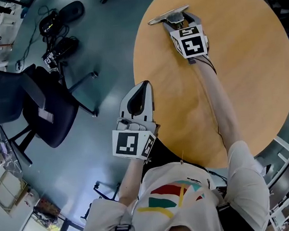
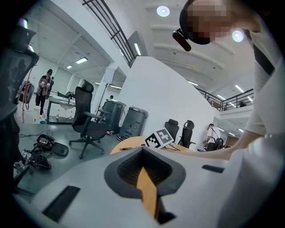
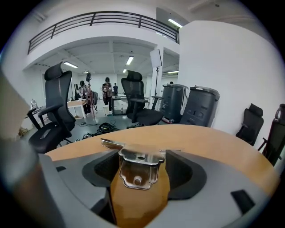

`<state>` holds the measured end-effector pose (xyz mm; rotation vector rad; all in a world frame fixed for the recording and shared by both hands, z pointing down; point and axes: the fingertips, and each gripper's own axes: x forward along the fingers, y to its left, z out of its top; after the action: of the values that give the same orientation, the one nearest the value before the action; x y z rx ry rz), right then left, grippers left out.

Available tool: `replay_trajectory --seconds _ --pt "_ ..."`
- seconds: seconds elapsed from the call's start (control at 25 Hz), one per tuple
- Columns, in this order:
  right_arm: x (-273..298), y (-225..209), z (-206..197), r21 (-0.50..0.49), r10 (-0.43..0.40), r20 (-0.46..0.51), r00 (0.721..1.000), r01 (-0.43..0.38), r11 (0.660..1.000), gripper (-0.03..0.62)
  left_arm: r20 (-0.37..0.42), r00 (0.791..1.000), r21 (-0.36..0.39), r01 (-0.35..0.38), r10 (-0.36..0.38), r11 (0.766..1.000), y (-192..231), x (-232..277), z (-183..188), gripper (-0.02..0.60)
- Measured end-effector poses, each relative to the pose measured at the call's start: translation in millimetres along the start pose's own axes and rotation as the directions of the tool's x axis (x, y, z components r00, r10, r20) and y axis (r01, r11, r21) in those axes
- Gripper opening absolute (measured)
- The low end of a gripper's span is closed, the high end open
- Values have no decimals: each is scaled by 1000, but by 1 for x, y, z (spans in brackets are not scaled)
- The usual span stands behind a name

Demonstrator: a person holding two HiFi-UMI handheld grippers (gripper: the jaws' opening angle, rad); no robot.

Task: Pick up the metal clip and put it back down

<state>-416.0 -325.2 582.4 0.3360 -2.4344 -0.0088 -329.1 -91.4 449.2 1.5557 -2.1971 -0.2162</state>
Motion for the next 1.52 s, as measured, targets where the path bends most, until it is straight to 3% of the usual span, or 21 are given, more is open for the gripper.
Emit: replay_trajectory --seconds 0.24,0.44,0.56,0.64,0.68,0.8,1.04,1.28,1.4,1.52 --pt "-33 1 24 -67 21 64 998 -16 998 305 -9 1000 28 -11 12 1000 -3 -9 0 42" --pt "-81 0 63 86 39 213 976 -58 995 304 -23 1000 62 -3 4 998 -8 -17 -6 41" --pt "-130 2 86 111 55 275 960 -89 990 297 -14 1000 85 28 -27 996 -26 -22 6 43" --pt "-174 -3 100 108 -12 335 942 -26 994 94 4 998 107 64 -64 992 -43 -25 17 42" --pt "-198 -6 106 116 -47 372 927 3 993 30 14 996 121 87 -89 989 -52 -25 22 42" --pt "-273 -3 116 148 -112 472 875 46 988 14 41 984 158 166 -175 973 -81 -27 36 41" --pt "-432 9 84 209 -252 573 780 159 965 14 74 941 231 307 -331 923 -158 -44 51 42" --pt "-548 26 -4 329 -406 541 736 259 908 14 102 882 297 415 -461 860 -236 -79 53 42" --pt "-574 40 -42 375 -453 546 705 277 884 14 44 846 310 495 -532 812 -260 -84 41 41" --pt "-587 47 -75 423 -507 504 700 312 851 14 -11 816 313 551 -577 773 -279 -85 29 41"
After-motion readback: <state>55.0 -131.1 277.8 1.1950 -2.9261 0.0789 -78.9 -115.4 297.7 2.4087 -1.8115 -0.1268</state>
